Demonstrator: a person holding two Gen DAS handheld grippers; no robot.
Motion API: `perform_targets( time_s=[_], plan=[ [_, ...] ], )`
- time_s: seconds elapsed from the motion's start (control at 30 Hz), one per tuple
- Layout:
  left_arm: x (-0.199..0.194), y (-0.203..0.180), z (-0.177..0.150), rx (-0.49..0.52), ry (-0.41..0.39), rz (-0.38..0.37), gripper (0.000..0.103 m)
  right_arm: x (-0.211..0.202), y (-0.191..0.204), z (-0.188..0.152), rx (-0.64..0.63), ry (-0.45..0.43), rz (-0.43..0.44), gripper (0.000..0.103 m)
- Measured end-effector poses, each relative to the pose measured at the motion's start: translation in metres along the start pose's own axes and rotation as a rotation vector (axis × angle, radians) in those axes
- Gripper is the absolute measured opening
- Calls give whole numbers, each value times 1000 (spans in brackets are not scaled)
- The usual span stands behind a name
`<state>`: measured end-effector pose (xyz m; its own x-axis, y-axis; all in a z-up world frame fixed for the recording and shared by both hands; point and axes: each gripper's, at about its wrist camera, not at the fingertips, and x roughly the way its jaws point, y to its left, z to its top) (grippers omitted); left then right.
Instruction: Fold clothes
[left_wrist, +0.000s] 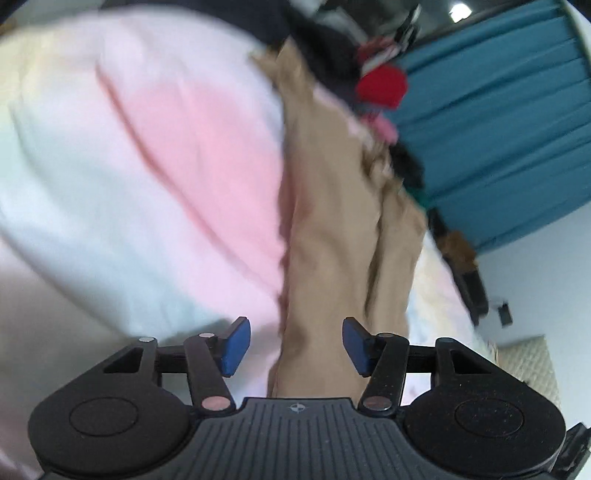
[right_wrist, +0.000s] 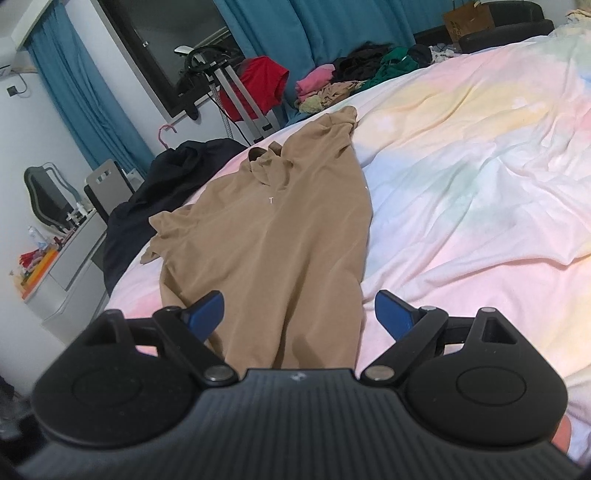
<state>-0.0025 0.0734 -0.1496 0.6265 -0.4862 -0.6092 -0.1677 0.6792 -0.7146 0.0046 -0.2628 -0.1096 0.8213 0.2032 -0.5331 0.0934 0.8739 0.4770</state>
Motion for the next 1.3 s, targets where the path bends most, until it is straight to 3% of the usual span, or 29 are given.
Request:
perform_targets(
  time_s=[0.13,0.2,0.23,0.27,0.43,0.57,0.77,0.97,1.17,1.3],
  plan=[
    [26,-11,-12,69,127,6,52,2,0,-1,1,7,-5,90],
    [27,-13,-16,94,130,15,32,4,0,-1,0,16,-5,90],
    [26,-12,-17,94,131,16,16,5,0,-2,-2,22,-6,90],
    [23,-9,-17,80,125,19,8,6,1,-3,-6,29,-6,90],
    [-3,-13,-15,114,46,-3,6,18,10,-12,-71,81,-19,90],
    [-25,-29,-19,223,-8,33,4,40,18,-26,-150,184,-33,90],
    [-52,-43,-7,280,-64,83,3,64,21,-43,-208,272,-96,90],
    [-76,-57,33,437,-100,259,3,65,17,-43,-196,275,-92,90],
    [-93,-24,81,339,-45,230,9,64,17,-42,-175,273,-89,90],
    [-65,16,103,198,85,213,18,65,17,-43,-172,273,-89,90]
  ],
)
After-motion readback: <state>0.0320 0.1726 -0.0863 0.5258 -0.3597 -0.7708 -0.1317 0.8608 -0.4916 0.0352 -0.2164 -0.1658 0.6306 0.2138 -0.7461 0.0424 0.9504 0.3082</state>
